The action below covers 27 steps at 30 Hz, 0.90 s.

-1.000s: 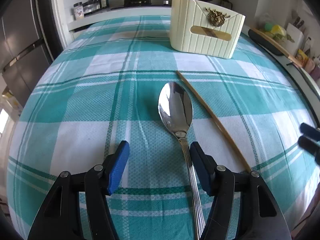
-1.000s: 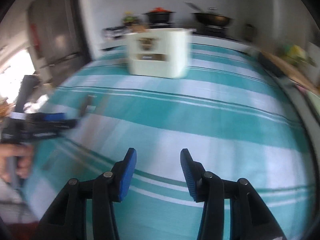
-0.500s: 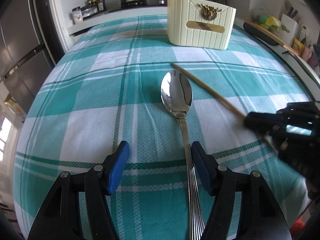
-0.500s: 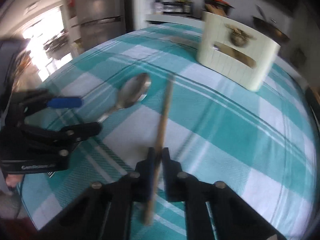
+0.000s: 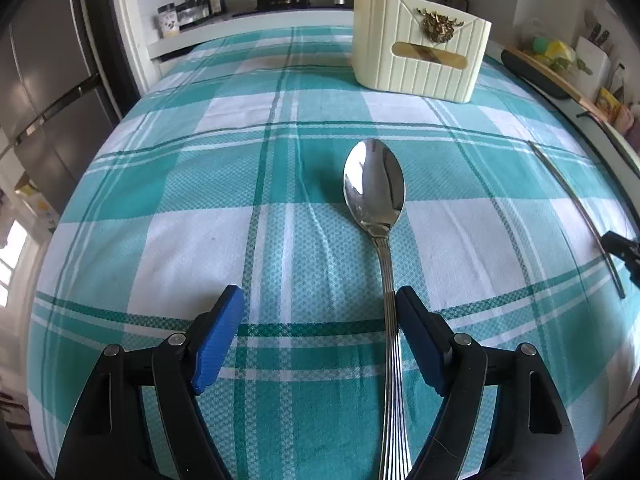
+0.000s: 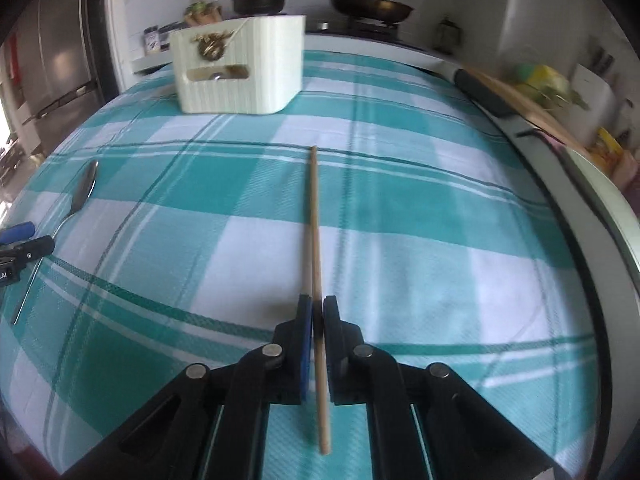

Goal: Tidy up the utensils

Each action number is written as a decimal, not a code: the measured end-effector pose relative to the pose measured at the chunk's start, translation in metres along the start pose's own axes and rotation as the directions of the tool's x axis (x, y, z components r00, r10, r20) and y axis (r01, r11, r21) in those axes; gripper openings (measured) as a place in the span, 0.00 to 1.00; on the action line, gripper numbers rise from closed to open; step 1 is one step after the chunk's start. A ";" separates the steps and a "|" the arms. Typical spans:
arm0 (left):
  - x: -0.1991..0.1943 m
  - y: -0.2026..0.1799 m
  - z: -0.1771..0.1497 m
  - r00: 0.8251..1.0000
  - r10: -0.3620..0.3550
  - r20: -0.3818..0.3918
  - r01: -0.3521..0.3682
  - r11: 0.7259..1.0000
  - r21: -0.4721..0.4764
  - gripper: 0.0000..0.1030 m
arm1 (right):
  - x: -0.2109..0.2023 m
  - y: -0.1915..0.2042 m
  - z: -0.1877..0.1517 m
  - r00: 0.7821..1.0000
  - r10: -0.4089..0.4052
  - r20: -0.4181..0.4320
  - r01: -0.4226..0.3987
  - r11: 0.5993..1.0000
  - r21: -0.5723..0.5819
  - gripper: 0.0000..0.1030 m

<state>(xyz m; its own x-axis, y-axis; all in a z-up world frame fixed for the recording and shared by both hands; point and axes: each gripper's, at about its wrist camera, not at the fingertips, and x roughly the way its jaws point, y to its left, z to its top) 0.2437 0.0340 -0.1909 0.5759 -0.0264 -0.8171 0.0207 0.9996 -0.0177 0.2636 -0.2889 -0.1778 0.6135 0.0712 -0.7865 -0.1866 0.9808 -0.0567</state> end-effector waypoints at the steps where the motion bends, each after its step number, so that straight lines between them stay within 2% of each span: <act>1: 0.000 -0.001 0.000 1.000 -0.003 0.000 0.003 1.000 0.001 0.78 | 0.000 0.000 0.001 1.000 0.005 0.005 -0.005 1.000 0.000 0.33; 2: 0.000 -0.003 0.001 1.000 -0.007 0.001 0.007 1.000 0.005 0.78 | 0.002 0.001 0.003 1.000 0.013 0.009 -0.013 1.000 -0.004 0.50; 3: 0.000 -0.006 0.001 1.000 -0.012 0.003 0.012 1.000 0.015 0.78 | 0.002 0.001 0.004 1.000 0.024 0.015 -0.024 1.000 -0.011 0.52; 7: -0.002 -0.016 -0.001 1.000 0.016 0.006 -0.016 0.997 0.077 0.80 | 0.015 0.006 0.004 0.999 0.048 -0.025 -0.048 0.998 -0.031 0.51; 11: -0.005 -0.012 -0.004 0.999 0.046 -0.002 -0.045 0.993 0.111 0.85 | 0.016 0.007 0.002 0.999 0.049 0.006 -0.049 0.999 -0.017 0.51; 15: -0.005 0.002 -0.008 0.999 0.033 -0.016 -0.031 0.997 0.077 0.94 | 0.016 0.006 -0.002 0.998 0.059 0.027 -0.058 0.998 -0.014 0.52; 18: -0.003 0.009 -0.008 1.000 0.011 -0.029 -0.010 0.999 0.039 0.95 | 0.016 0.006 -0.002 0.998 0.058 0.028 -0.058 0.998 -0.014 0.52; 23: -0.003 0.006 -0.009 0.999 0.039 -0.005 -0.039 0.998 0.057 0.98 | 0.016 0.006 -0.001 0.998 0.059 0.029 -0.059 0.998 -0.011 0.52; 27: -0.002 0.008 -0.010 0.999 0.033 -0.003 -0.032 0.998 0.047 0.99 | 0.015 0.006 -0.001 0.998 0.058 0.029 -0.058 0.998 -0.013 0.52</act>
<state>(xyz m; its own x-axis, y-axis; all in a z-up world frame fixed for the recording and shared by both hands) 0.2345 0.0420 -0.1951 0.5739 0.0062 -0.8189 0.0407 0.9985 0.0361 0.2711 -0.2821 -0.1908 0.6236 0.1331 -0.7704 -0.2313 0.9727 -0.0192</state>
